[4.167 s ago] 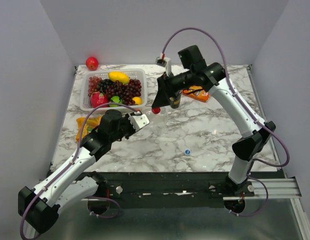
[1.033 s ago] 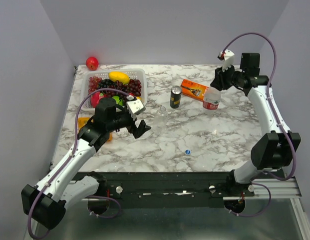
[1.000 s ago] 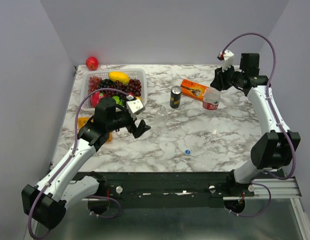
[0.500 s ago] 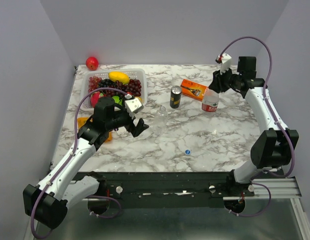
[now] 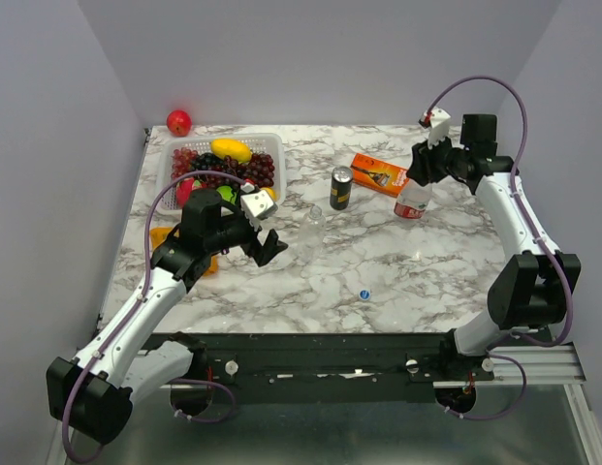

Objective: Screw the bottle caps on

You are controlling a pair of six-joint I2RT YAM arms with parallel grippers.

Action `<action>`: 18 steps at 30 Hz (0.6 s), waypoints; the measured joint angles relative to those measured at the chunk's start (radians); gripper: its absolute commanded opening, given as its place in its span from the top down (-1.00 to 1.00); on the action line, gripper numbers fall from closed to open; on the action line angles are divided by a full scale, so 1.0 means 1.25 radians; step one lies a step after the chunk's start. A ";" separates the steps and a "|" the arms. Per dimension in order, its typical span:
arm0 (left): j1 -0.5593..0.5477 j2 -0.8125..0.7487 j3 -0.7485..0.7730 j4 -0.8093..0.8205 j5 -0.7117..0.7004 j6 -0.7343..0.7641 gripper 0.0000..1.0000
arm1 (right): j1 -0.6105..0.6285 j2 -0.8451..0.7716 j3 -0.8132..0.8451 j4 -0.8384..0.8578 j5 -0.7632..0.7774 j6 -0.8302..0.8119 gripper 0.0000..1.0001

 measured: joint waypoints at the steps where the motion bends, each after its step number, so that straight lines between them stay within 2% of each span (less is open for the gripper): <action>1: 0.001 0.000 -0.001 0.002 0.001 -0.001 -0.97 | -0.002 0.000 0.000 0.000 0.002 0.000 -0.14; 9: 0.002 0.000 -0.004 0.006 0.009 -0.002 -0.97 | -0.015 0.000 0.000 0.000 0.013 0.000 -0.17; 14: 0.006 0.000 -0.007 0.010 0.013 -0.005 -0.98 | -0.016 0.000 0.001 0.000 0.009 0.003 -0.32; 18: 0.007 0.000 -0.009 0.014 0.013 -0.006 -0.97 | -0.016 0.000 0.031 -0.017 -0.040 0.014 -0.39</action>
